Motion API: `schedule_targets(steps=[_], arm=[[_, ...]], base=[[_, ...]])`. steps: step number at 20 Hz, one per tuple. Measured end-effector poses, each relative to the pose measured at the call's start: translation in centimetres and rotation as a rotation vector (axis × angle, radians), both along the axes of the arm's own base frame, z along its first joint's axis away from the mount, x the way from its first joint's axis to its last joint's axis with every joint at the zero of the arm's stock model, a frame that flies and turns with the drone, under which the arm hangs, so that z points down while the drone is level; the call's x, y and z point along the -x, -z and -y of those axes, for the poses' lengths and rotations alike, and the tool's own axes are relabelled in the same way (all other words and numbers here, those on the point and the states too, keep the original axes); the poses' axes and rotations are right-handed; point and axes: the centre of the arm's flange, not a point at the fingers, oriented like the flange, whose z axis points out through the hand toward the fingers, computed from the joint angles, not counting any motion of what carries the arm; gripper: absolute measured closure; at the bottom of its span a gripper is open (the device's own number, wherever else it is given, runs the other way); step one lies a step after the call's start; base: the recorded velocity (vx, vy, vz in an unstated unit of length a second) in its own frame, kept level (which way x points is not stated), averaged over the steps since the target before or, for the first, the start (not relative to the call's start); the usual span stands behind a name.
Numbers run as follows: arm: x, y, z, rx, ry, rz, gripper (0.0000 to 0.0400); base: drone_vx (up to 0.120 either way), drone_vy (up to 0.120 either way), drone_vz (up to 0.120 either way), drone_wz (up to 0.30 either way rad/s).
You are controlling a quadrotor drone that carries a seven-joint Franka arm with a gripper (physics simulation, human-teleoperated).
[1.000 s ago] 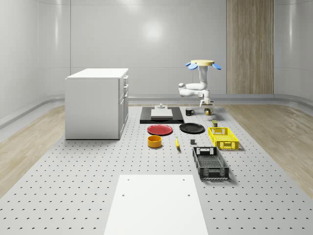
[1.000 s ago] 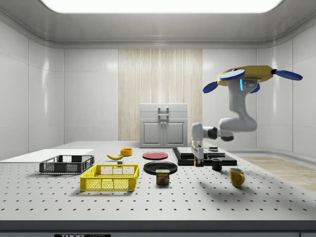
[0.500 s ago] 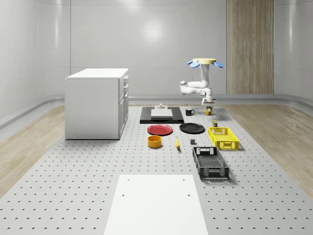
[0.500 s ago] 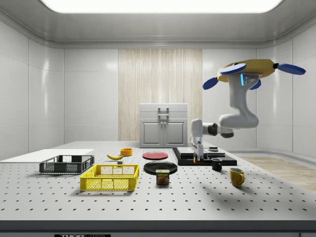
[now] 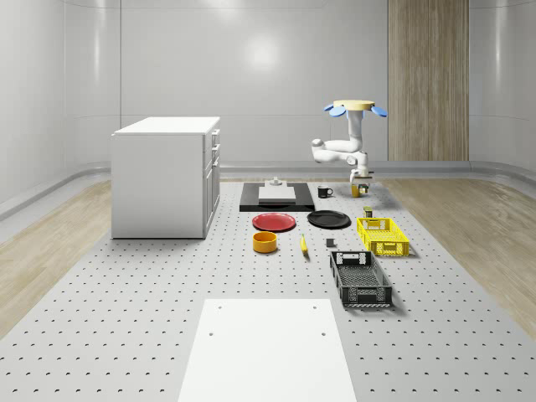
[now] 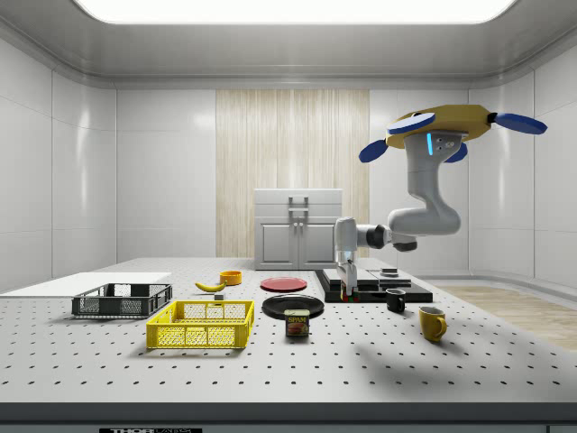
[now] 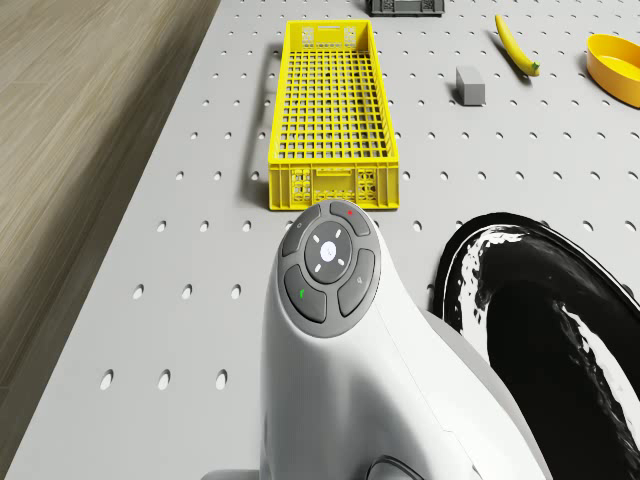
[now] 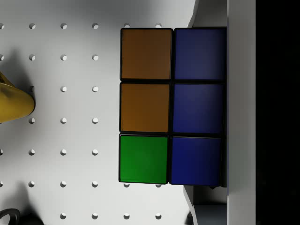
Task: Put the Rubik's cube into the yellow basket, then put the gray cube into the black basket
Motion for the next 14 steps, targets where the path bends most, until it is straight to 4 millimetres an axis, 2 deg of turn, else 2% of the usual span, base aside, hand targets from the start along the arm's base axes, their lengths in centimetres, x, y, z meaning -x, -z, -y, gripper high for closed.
schedule_targets(steps=[14], arm=[[0.00,0.00,0.00,0.000,0.000,0.000,0.0078]], base=[[0.120,0.000,0.000,0.000]])
